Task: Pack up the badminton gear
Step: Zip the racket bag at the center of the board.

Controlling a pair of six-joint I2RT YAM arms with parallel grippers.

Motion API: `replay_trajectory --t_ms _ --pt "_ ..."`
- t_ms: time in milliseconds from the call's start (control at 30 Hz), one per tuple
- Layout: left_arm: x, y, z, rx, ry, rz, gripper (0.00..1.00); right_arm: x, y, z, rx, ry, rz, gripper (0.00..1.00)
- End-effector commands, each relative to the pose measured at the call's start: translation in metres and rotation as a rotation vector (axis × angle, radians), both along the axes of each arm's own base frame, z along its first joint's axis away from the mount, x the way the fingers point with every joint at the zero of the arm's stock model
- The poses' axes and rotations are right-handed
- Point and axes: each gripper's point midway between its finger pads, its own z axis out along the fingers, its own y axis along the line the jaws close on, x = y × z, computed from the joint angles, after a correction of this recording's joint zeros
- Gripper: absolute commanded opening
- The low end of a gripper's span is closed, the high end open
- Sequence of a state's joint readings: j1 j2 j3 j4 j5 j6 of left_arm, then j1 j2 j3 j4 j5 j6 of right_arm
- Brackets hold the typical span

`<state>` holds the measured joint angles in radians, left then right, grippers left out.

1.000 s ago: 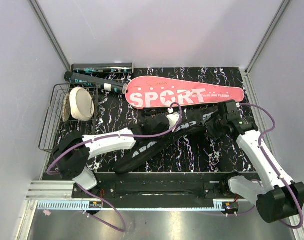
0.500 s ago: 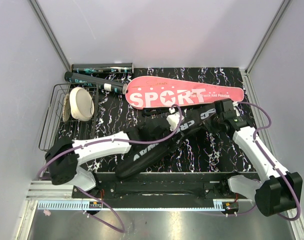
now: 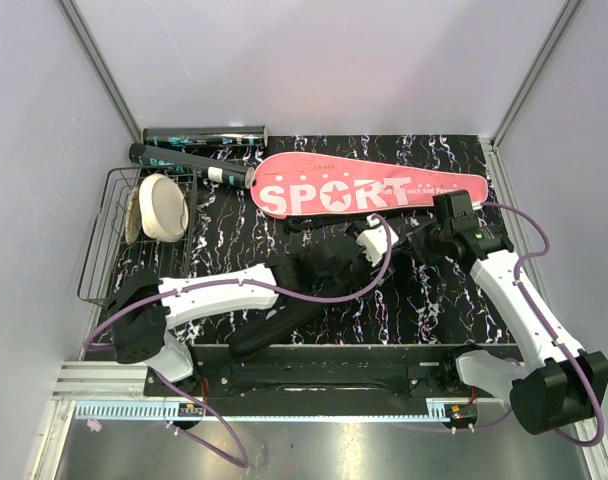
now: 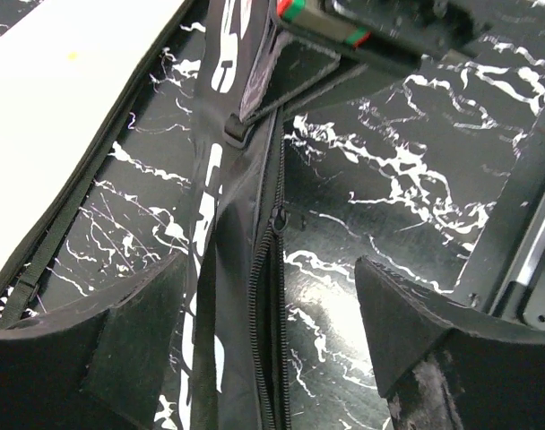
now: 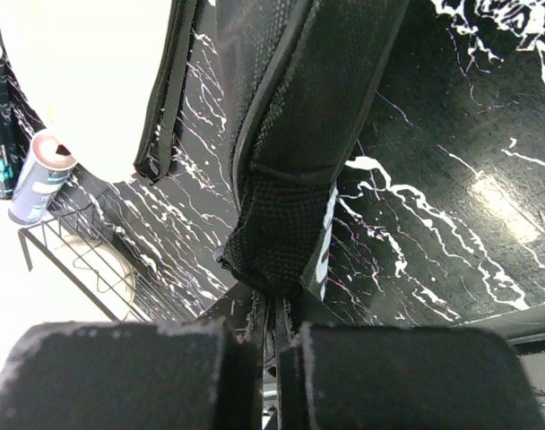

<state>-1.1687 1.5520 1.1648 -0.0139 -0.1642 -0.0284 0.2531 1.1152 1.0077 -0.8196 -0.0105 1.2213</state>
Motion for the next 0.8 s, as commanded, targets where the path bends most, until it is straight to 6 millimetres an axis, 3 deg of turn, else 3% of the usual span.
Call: replay_trajectory --t_ms 0,100,267,433,467,500,533,567,633,667,700,767 --pt "0.006 -0.006 0.009 0.008 -0.088 -0.063 0.76 0.004 0.006 0.034 0.069 -0.075 -0.013 0.00" --pt "0.003 -0.006 -0.003 0.020 -0.049 -0.140 0.67 0.002 0.004 0.037 0.055 -0.083 -0.007 0.00" --pt "0.019 -0.007 -0.025 0.047 0.011 -0.159 0.50 -0.001 -0.002 0.042 0.027 -0.089 -0.011 0.00" --pt "0.014 -0.018 -0.031 0.031 0.055 -0.224 0.54 -0.002 0.000 0.038 0.037 -0.075 -0.016 0.00" --pt "0.009 -0.024 -0.028 0.001 0.068 -0.256 0.50 -0.001 0.001 0.038 0.041 -0.075 -0.013 0.00" --pt "0.008 -0.025 -0.029 -0.011 0.082 -0.269 0.41 0.002 0.004 0.040 0.048 -0.091 0.005 0.00" --pt "0.012 -0.024 -0.027 -0.027 0.094 -0.269 0.20 0.002 0.004 0.038 0.045 -0.090 0.013 0.00" --pt "0.008 -0.025 -0.028 -0.037 0.125 -0.292 0.13 0.003 0.004 0.038 0.038 -0.102 0.025 0.00" --pt "0.010 -0.021 -0.025 -0.054 0.149 -0.318 0.06 0.006 0.001 0.037 -0.023 -0.148 0.086 0.14" --pt "0.002 -0.022 -0.022 -0.078 0.171 -0.376 0.00 0.005 -0.002 0.035 -0.051 -0.158 0.101 0.24" --pt "-0.001 -0.020 -0.020 -0.087 0.180 -0.403 0.00 0.007 -0.004 0.034 -0.101 -0.193 0.157 0.36" --pt "-0.012 -0.016 -0.018 -0.096 0.219 -0.490 0.00 0.000 -0.008 0.026 -0.170 -0.201 0.232 0.48"
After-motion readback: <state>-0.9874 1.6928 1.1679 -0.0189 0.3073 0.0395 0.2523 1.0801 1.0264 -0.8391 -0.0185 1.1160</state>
